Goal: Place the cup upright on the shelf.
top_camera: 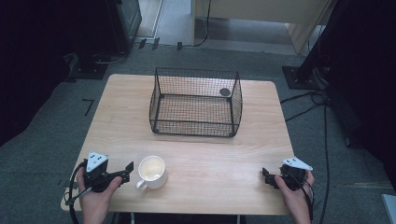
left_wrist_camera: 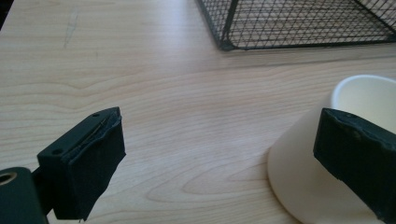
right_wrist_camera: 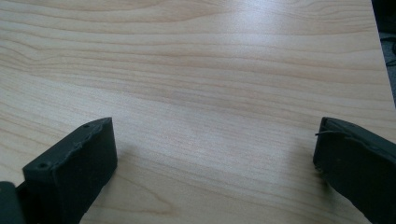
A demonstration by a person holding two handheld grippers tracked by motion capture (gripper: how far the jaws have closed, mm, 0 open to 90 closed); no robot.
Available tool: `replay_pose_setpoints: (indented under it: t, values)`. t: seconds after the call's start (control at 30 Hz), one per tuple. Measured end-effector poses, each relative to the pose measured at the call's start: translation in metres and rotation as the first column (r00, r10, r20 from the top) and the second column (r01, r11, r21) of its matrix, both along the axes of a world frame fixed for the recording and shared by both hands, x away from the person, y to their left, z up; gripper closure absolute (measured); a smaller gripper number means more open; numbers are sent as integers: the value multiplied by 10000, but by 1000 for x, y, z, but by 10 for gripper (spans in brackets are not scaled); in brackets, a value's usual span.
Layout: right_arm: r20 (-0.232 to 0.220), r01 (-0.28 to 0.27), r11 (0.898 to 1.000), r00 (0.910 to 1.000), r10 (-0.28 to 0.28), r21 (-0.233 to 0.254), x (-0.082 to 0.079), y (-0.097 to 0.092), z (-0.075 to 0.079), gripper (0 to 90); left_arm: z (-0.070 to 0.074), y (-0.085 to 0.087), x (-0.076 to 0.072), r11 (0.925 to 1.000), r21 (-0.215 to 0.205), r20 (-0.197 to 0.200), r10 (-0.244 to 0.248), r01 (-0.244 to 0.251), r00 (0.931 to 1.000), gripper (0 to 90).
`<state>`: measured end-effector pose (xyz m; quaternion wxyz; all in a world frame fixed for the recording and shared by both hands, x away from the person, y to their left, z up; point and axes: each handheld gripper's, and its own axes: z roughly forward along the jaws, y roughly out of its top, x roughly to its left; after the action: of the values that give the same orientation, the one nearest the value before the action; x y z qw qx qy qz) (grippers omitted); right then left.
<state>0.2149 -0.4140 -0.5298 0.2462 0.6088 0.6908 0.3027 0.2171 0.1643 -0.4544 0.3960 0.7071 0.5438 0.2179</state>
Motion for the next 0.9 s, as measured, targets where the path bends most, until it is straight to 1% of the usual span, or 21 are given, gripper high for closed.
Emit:
replay_pose_setpoints:
  t: [0.1,0.17,0.2,0.3,0.43,0.57,0.77,0.9]
  values:
    - [5,-6,10000,10000,6,-6,0,0,0,0,4,-6,-4,9999,-68,133,-74,75,9999,24]
    - [3,-9,10000,10000,9,-5,0,0,0,0,6,-9,-6,9996,-95,162,-281,283,9995,23]
    - [7,-2,10000,10000,2,-8,0,0,0,0,7,-11,-7,9993,-101,154,-358,359,9992,0]
    - [4,-5,10000,10000,5,-10,0,0,0,0,10,-17,-10,9975,-344,108,-617,621,9980,0]
    - [2,-8,10000,10000,8,-5,0,0,0,0,14,-26,-15,9961,-300,153,-823,827,9965,0]
    - [4,-4,10000,10000,4,-3,0,0,0,0,18,-35,-20,9926,-284,286,-1174,1182,9927,0]
    - [2,-5,10000,10000,5,-9,0,0,0,0,17,-45,-23,9897,-151,271,-1418,1423,9895,0]
    - [4,-5,10000,10000,5,-10,0,0,0,0,14,-51,-24,9851,-234,150,-1700,1703,9853,0]
